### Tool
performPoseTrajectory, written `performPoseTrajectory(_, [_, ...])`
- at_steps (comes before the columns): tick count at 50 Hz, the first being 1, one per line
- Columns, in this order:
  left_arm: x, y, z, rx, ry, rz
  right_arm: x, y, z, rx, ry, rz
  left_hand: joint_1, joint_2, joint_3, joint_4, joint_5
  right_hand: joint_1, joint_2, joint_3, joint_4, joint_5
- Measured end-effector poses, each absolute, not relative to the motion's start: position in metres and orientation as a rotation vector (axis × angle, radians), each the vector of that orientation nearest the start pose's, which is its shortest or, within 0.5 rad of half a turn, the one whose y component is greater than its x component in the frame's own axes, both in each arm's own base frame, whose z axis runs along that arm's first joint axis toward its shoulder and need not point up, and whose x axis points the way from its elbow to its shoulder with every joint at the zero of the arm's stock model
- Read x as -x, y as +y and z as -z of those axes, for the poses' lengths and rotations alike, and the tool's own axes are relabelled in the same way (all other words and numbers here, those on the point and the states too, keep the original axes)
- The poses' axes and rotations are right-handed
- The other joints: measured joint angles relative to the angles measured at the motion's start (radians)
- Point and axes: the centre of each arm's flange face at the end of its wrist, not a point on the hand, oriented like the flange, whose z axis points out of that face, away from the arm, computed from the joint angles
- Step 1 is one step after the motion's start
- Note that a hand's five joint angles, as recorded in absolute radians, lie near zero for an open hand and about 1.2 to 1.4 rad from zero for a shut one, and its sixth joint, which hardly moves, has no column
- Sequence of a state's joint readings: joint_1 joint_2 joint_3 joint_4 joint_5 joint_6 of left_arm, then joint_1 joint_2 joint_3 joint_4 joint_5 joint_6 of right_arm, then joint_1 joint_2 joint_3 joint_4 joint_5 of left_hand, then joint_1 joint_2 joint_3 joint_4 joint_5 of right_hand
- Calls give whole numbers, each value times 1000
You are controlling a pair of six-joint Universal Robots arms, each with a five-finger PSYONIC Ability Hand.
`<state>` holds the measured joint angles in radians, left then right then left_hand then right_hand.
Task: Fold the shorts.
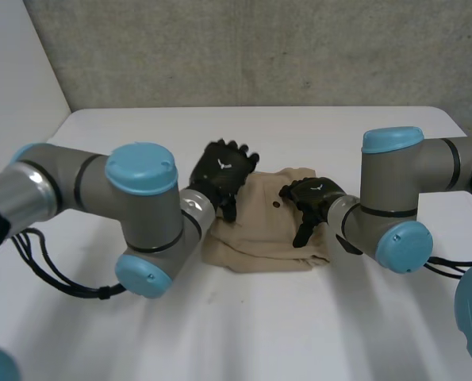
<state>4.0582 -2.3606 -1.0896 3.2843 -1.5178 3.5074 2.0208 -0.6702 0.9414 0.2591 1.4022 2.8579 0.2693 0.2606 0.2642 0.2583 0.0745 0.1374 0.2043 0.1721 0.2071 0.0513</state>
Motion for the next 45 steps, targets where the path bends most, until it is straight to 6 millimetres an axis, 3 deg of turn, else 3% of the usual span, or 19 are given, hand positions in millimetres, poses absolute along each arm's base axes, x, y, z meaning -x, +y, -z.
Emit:
performPoseTrajectory(10, [378,-283,-132,-1352,2365,1936,-320,-323,-127,1026,2320,1428,0,0,0,0,0,0,0,0,0,0])
performPoseTrajectory(21, [370,-289,-146,-1286,2334,1923,-319,-323,-145,1018,2294,1479,-16,-14,-13,-13,0,0,0,0,0,0])
performPoseTrajectory(27, [367,-285,-185,-1252,2266,2027,-312,-319,-182,981,2233,1618,-19,-18,-15,-17,-18,0,0,0,0,0])
performPoseTrajectory(31, [356,-280,-230,-1170,2221,2149,-302,-312,-222,917,2165,1788,-19,-18,-15,-17,-18,0,0,0,0,0])
performPoseTrajectory(35, [331,-276,-278,-993,2220,2292,-287,-302,-262,809,2106,1966,-19,-18,-15,-17,-18,0,0,0,0,0])
performPoseTrajectory(39, [301,-272,-311,-785,2263,2398,-266,-297,-292,691,2096,2091,-19,-18,-15,-17,-18,0,0,0,0,0])
performPoseTrajectory(45, [267,-262,-326,-594,2320,2433,-236,-288,-316,569,2121,2193,-19,-18,-15,-17,-18,0,0,0,0,0])
